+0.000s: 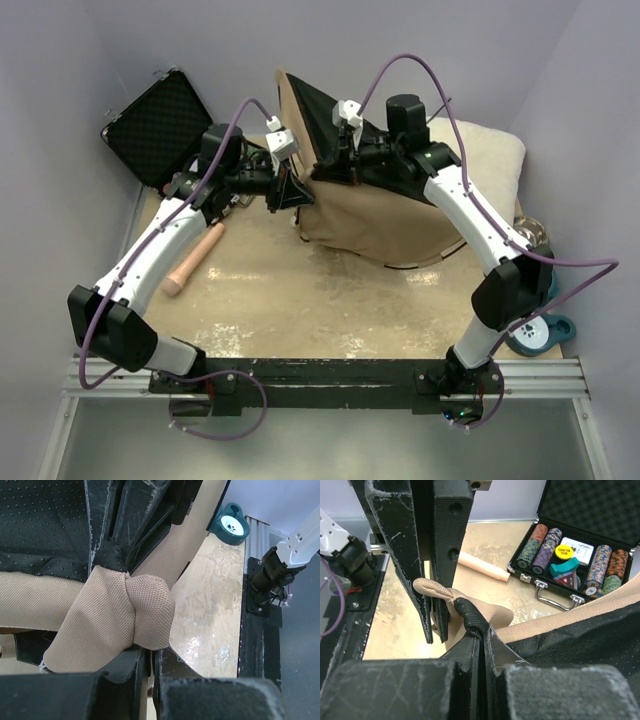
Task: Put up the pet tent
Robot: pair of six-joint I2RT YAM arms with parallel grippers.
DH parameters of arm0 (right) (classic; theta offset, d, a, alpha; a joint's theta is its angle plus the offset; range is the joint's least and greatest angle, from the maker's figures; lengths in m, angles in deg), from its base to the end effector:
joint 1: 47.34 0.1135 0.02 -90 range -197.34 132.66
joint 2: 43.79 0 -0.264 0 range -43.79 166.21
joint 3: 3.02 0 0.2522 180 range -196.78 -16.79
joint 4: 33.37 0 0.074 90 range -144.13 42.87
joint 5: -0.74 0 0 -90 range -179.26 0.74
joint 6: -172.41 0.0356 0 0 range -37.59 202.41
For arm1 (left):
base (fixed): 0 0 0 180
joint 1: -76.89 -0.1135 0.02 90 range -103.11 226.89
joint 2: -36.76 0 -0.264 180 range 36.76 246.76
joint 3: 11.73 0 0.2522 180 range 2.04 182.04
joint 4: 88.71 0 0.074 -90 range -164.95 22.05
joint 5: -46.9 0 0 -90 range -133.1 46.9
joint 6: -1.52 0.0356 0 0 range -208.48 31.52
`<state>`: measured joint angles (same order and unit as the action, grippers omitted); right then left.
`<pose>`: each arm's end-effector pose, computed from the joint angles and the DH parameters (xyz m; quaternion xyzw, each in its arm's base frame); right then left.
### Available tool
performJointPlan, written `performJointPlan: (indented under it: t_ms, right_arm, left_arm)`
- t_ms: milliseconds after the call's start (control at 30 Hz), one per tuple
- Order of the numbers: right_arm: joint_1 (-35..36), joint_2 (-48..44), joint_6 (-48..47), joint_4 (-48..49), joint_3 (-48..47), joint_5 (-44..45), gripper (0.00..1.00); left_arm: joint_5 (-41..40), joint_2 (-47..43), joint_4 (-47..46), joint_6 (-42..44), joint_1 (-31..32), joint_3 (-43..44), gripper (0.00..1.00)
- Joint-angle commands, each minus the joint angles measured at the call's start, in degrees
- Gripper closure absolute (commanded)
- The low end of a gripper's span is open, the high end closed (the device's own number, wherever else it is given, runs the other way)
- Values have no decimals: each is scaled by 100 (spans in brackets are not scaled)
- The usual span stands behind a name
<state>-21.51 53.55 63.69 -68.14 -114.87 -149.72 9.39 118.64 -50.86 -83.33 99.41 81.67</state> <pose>0.3319 0.1951 0.4068 -0.5351 0.5469 0.4429 0.4674 0.2807 -0.1470 0.3828 0.4087 0.6841 -0.4428 0.4109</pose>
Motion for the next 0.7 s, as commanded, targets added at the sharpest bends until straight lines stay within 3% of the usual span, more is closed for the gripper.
performJointPlan:
  t_ms: [0,233,467,667]
  right_arm:
    - [247,-75,-658,-560,-308,69,100]
    - [502,4,-1669,-1272,-290,773,100]
    - [476,31,-1670,-1274,-413,694,100]
    - [476,-13,-1538,-1177,-449,650,100]
  left_arm:
    - [-143,170,183,-242,15,280,100]
    - [51,187,315,-146,33,641,100]
    - [-38,-94,96,-136,-98,-96,100]
    - [270,-392,-431,-312,-292,-957,78]
